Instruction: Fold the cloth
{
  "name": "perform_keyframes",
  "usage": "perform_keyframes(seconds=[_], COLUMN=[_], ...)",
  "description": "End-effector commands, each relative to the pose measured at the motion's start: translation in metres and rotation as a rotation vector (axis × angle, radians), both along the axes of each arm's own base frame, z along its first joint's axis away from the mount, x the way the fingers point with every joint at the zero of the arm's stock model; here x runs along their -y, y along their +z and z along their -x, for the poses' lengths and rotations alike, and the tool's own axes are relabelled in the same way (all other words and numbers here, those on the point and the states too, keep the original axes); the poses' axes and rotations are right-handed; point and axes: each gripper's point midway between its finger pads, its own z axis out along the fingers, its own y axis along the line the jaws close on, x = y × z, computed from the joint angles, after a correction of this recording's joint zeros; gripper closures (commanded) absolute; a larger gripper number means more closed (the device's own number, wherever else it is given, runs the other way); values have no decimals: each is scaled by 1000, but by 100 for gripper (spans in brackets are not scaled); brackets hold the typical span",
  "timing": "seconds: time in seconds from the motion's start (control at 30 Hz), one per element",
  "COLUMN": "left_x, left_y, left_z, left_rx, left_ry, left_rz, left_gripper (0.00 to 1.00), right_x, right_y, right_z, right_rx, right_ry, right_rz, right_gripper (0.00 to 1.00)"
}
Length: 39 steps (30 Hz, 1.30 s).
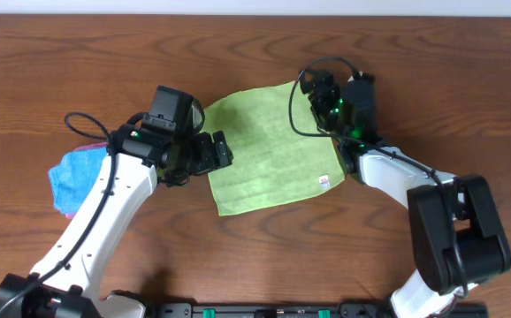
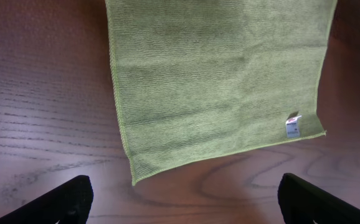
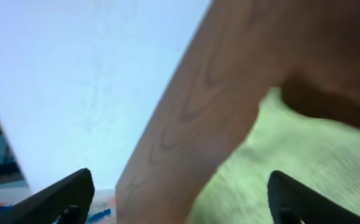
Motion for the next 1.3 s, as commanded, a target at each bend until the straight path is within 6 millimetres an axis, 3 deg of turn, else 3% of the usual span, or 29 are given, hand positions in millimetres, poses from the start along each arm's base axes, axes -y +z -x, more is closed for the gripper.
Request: perform_keyframes(seconds=[0.0,0.23,0.37,0.47,0.53,0.77,0.93,1.1,1.27], left_x=[0,0,-2,-3,0,-7,-28,-33,-28], left_y=[3,2,0,0,0,15,27,5,-18], left_z=[-3,-1,3,6,10,31,60,84,86], left_rx=[2,-10,-28,-48,-91,-120,-37,-34,-44], left_ry=[3,3,3,26,66,161,333,482,570], left_rz=[7,3,-3,0,33,85,112,213,320], left_gripper=[4,4,4,0,7,11,9,5,3], right_x=[12,17,38,66,80,110,123,127,127], right_y=[11,21,15,9,10,10,-3,-7,-15], right_z=[-10,-9,6,33,53,113,144,150,152], right_rx=[36,76,18,-72,-110,-241,-332,-336,-341], right_ry=[-57,18,95,159,203,290,370,412,428], right_rz=[-18,28,153,296,381,530,582,616,626], right_gripper=[8,7,7,7,5,1,1,1,1])
